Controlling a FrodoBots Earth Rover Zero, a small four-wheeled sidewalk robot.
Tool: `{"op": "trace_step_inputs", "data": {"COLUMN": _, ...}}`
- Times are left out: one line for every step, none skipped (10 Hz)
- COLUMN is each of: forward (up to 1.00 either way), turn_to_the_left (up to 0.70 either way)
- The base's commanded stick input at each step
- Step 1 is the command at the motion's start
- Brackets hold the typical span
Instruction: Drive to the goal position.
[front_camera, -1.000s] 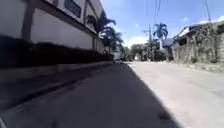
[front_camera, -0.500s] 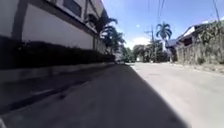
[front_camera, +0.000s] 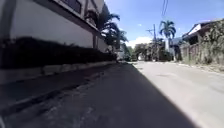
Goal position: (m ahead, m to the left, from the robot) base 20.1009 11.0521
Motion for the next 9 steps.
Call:
{"op": "trace_step_inputs", "data": {"forward": 1.00, "turn_to_the_left": -0.10}}
{"op": "trace_step_inputs", "data": {"forward": 1.00, "turn_to_the_left": 0.10}}
{"op": "trace_step_inputs", "data": {"forward": 1.00, "turn_to_the_left": 0.06}}
{"op": "trace_step_inputs", "data": {"forward": 1.00, "turn_to_the_left": 0.01}}
{"op": "trace_step_inputs", "data": {"forward": 1.00, "turn_to_the_left": 0.00}}
{"op": "trace_step_inputs", "data": {"forward": 1.00, "turn_to_the_left": 0.02}}
{"op": "trace_step_inputs", "data": {"forward": 1.00, "turn_to_the_left": 0.03}}
{"op": "trace_step_inputs", "data": {"forward": 1.00, "turn_to_the_left": 0.01}}
{"op": "trace_step_inputs", "data": {"forward": 1.00, "turn_to_the_left": 0.07}}
